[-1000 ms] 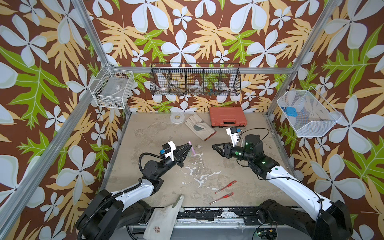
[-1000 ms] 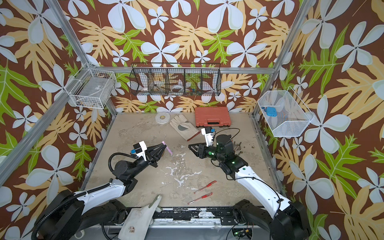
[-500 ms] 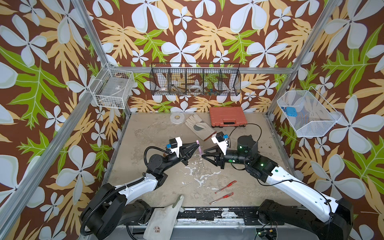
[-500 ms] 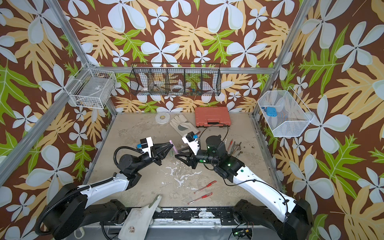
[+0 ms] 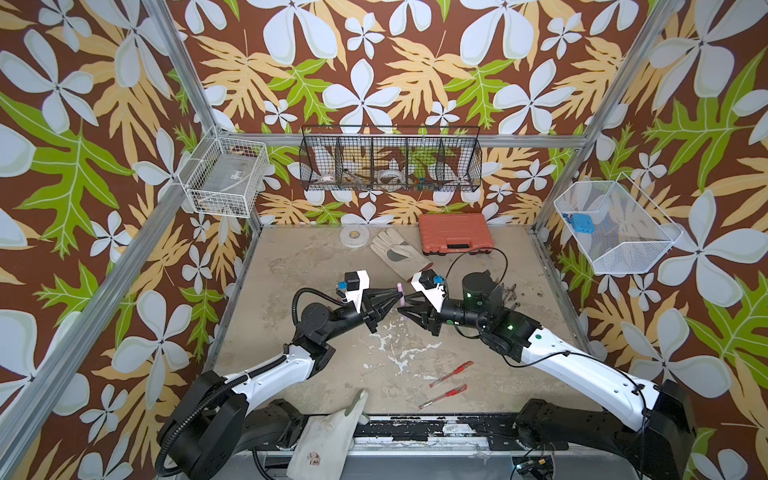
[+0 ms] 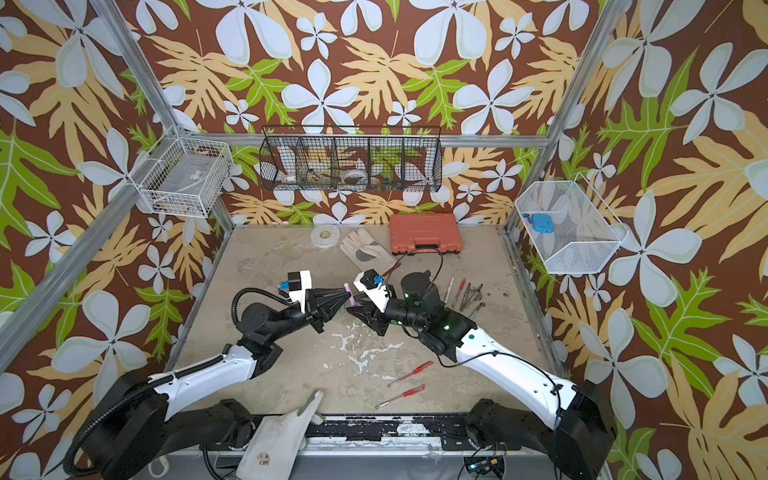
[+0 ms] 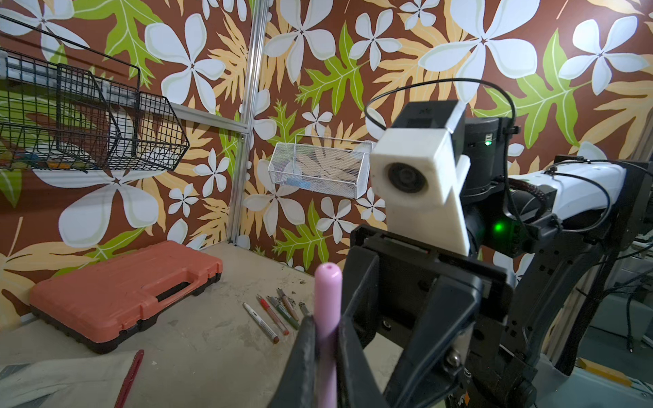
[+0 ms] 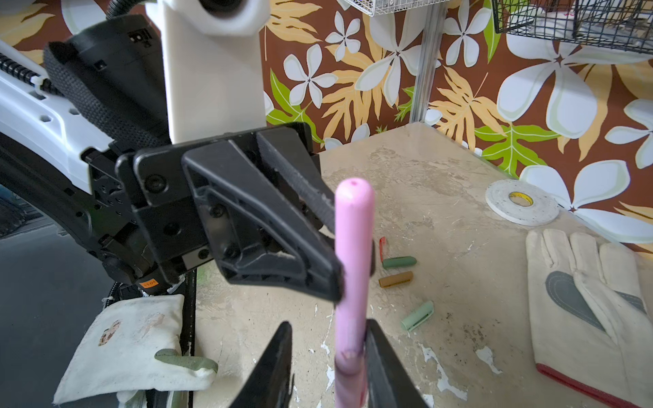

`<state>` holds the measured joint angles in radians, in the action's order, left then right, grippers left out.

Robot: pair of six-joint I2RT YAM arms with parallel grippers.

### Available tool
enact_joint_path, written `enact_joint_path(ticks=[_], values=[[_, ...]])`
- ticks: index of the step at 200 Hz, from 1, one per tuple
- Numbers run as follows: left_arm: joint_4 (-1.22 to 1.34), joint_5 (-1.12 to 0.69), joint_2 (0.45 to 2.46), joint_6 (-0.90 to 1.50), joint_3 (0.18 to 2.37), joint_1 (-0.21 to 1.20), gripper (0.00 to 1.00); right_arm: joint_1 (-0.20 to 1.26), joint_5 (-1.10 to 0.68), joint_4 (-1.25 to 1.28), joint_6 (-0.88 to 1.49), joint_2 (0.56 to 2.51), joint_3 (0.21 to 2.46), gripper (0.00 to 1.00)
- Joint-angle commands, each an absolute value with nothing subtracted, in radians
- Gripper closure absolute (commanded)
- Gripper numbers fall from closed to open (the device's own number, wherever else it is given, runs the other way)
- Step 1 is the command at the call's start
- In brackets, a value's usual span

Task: Remove pen caps from pens
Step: Rotate the pen.

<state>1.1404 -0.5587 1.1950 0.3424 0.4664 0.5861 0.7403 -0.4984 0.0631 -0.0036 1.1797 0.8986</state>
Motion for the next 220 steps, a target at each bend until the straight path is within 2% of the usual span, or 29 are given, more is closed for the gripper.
enact_joint_path(ticks=[1,25,33,47,54,64,90,139,165,196,220], values=[[1.12,-0.582,1.183,0.355,0.474,0.591,0.88,0.744,-0.482,0.092,-0.03,1.202,0.919,0.69],[1.091,-0.578,1.176,0.361,0.477,0.592,0.86,0.747,-0.476,0.077,-0.055,1.216,0.94,0.85],[1.077,-0.57,1.172,0.373,0.479,0.592,0.78,0.746,-0.462,0.073,-0.064,1.215,0.941,0.91],[1.022,-0.52,1.154,0.416,0.485,0.592,0.57,0.746,-0.422,0.081,-0.078,1.201,0.93,1.0],[0.968,-0.479,1.14,0.444,0.496,0.592,0.49,0.747,-0.403,0.09,-0.091,1.195,0.921,1.0],[0.856,-0.422,1.113,0.478,0.526,0.592,0.43,0.747,-0.384,0.113,-0.112,1.188,0.907,1.0],[0.539,-0.298,1.043,0.543,0.617,0.591,0.33,0.747,-0.318,0.169,-0.186,1.177,0.903,1.0],[0.057,-0.259,1.057,0.603,0.851,0.551,0.31,0.747,-0.377,0.336,-0.49,1.143,0.853,1.0],[-0.011,-0.301,1.062,0.627,0.909,0.515,0.3,0.748,-0.412,0.408,-0.699,1.135,0.81,1.0],[-0.059,-0.407,1.104,0.632,0.99,0.488,0.3,0.748,-0.438,0.346,-0.93,1.153,0.822,1.0],[-0.119,-0.41,1.133,0.602,1.038,0.485,0.3,0.748,-0.49,0.413,-1.156,1.117,0.743,1.0]])
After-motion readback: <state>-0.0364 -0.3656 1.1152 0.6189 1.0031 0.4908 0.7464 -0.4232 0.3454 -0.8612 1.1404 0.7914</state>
